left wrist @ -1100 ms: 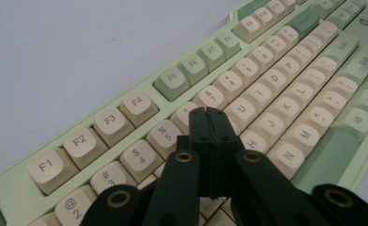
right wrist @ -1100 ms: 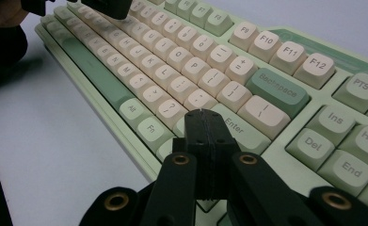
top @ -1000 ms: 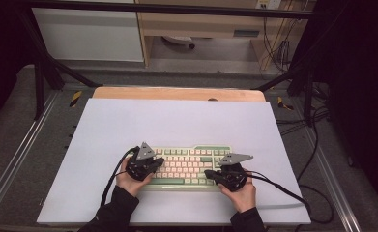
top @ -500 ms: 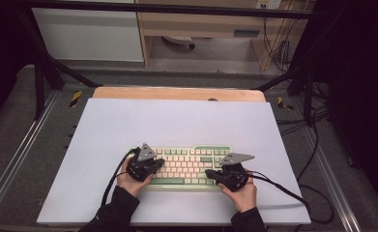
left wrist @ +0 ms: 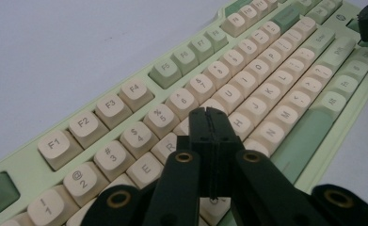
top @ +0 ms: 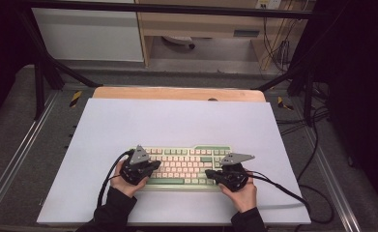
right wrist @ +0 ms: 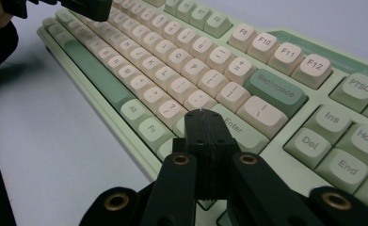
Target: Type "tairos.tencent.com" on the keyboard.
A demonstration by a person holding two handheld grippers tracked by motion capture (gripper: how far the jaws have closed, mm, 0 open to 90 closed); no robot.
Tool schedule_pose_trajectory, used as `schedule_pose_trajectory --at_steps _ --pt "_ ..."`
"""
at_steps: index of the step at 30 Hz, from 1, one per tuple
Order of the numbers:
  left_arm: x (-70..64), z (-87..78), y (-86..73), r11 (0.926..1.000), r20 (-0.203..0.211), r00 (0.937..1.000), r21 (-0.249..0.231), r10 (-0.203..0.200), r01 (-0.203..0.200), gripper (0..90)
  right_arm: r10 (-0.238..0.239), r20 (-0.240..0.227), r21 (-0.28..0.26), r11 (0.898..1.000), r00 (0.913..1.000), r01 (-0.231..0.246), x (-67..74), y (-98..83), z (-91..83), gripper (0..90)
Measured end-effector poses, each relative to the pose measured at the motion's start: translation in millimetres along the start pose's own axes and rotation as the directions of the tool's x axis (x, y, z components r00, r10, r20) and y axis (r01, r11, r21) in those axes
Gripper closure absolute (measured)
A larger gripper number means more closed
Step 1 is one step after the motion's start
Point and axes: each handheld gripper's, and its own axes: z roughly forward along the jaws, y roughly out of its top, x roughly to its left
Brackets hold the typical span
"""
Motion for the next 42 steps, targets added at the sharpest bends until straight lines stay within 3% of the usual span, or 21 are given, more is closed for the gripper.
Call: schedule_pose_trajectory --at_steps 22,42 --pt "13.9 -28.9 -25.1 0.9993 -0.021 0.9991 -0.007 -0.038 0.038 89.8 0.009 -0.010 -0.007 1.000 0.9999 -0.009 2.2 2.2 0.5 90.0" --pt "25.5 -42.4 -39.7 0.9977 -0.039 0.9971 -0.018 -0.066 0.065 89.7 -0.038 -0.052 0.012 0.999 0.9979 0.039 22.3 23.1 25.4 90.0"
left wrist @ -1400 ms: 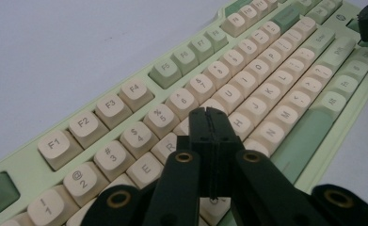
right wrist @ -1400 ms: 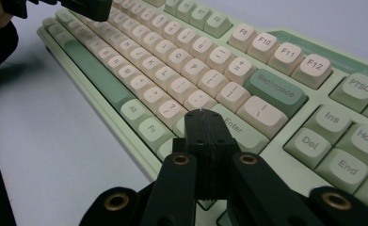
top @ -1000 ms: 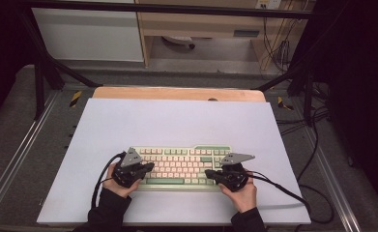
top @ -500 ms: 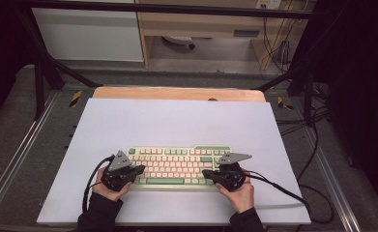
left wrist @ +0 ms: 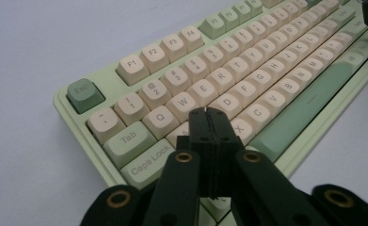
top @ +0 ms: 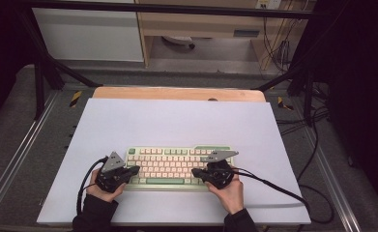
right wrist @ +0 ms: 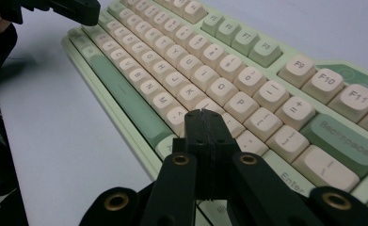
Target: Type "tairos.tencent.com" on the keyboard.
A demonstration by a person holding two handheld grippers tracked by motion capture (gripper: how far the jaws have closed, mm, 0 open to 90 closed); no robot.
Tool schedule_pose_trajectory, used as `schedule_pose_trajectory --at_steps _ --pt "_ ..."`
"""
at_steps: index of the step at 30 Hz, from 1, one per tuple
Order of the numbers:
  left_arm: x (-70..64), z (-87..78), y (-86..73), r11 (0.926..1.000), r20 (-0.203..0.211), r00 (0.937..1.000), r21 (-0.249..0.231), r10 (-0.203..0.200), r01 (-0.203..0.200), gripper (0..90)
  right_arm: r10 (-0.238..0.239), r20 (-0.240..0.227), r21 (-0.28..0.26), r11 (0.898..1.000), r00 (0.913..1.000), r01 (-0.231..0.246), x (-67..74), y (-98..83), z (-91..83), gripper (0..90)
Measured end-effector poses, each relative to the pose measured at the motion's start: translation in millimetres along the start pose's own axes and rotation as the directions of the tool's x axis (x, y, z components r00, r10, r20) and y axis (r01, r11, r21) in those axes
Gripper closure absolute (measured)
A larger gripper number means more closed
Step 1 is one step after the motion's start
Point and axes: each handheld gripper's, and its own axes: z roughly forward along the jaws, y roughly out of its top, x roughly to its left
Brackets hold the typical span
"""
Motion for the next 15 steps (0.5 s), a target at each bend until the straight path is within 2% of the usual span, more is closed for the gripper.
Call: schedule_pose_trajectory --at_steps 10,15 --pt "0.7 0.7 -0.4 1.0000 0.000 1.0000 0.001 -0.001 0.001 89.7 -0.013 -0.012 0.025 1.000 0.9998 0.013 3.3 4.0 17.8 90.0" --pt "0.3 1.2 -0.4 1.0000 0.000 1.0000 0.003 0.000 0.000 89.7 -0.010 -0.007 0.032 0.999 0.9999 0.010 3.4 2.7 20.7 90.0"
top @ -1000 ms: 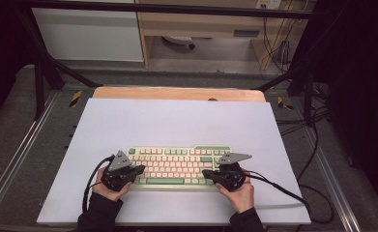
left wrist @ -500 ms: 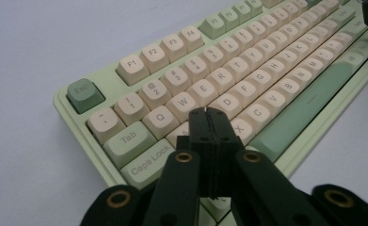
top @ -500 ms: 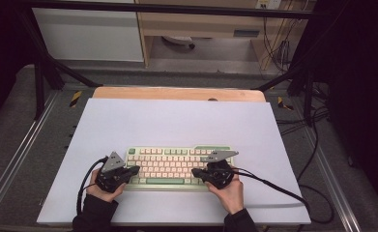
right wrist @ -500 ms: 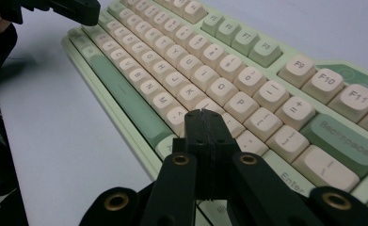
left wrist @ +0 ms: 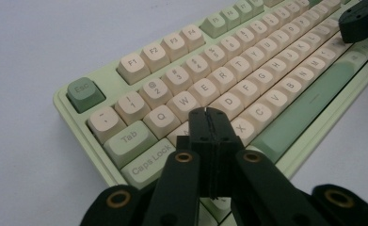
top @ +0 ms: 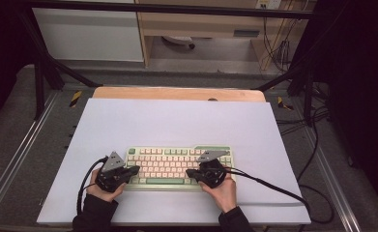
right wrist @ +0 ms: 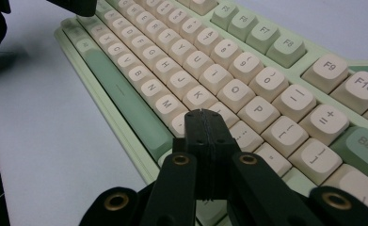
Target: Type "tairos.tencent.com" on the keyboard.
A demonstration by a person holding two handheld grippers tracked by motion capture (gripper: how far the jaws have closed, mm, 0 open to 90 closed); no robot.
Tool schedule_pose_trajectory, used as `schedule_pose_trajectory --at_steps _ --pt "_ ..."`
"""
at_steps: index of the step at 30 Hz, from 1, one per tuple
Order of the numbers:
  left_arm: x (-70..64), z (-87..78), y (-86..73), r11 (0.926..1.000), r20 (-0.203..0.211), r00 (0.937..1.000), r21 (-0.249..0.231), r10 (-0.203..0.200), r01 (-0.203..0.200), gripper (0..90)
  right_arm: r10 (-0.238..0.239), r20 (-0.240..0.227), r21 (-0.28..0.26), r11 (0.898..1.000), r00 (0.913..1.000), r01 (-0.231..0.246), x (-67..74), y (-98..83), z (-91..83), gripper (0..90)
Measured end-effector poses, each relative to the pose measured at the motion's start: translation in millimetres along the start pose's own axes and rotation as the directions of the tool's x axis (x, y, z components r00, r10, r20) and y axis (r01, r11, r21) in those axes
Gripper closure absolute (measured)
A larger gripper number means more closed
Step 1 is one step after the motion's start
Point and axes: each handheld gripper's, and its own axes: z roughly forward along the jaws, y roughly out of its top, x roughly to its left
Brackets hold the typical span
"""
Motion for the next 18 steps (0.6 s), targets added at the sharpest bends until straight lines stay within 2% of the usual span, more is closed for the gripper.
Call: schedule_pose_trajectory --at_steps 18 --pt "-0.7 0.5 0.2 1.0000 0.002 1.0000 -0.001 0.004 -0.004 89.7 -0.008 0.001 0.020 1.000 1.0000 0.008 -0.8 -3.2 5.4 90.0"
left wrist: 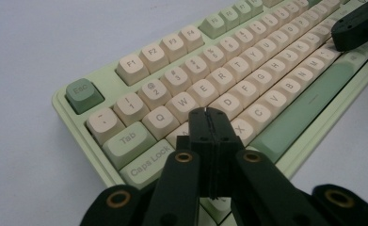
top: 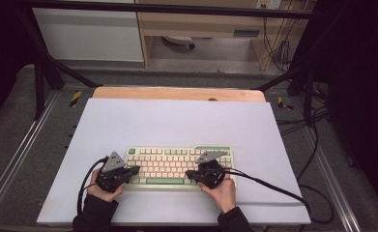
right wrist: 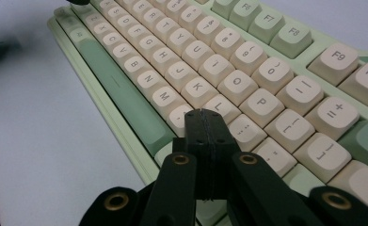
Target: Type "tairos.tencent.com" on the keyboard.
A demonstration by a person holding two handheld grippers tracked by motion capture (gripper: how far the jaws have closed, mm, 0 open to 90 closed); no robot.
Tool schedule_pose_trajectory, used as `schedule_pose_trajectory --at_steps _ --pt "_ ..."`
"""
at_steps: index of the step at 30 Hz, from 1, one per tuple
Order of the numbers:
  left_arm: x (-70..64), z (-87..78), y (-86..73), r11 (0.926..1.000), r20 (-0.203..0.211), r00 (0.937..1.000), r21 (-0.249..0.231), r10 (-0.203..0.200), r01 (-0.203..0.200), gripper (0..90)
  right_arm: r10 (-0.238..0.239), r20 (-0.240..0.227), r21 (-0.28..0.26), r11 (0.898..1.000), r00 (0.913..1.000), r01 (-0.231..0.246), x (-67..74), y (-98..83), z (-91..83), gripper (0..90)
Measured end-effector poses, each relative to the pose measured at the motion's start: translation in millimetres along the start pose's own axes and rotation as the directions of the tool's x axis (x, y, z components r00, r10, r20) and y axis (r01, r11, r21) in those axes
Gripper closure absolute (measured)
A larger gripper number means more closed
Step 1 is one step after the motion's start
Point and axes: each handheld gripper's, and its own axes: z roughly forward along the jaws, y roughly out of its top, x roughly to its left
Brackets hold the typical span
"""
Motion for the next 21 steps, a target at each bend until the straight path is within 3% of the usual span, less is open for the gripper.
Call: schedule_pose_trajectory --at_steps 8,21 --pt "-0.5 -0.9 0.8 1.0000 0.000 1.0000 -0.004 0.001 -0.001 89.6 -0.012 0.013 -0.018 1.000 0.9998 0.012 -0.4 3.1 -10.8 90.0" --pt "-5.1 0.3 4.4 1.0000 0.007 1.0000 -0.004 0.006 -0.006 89.4 0.014 0.033 -0.038 0.999 0.9993 -0.013 -9.3 -3.0 -25.8 90.0"
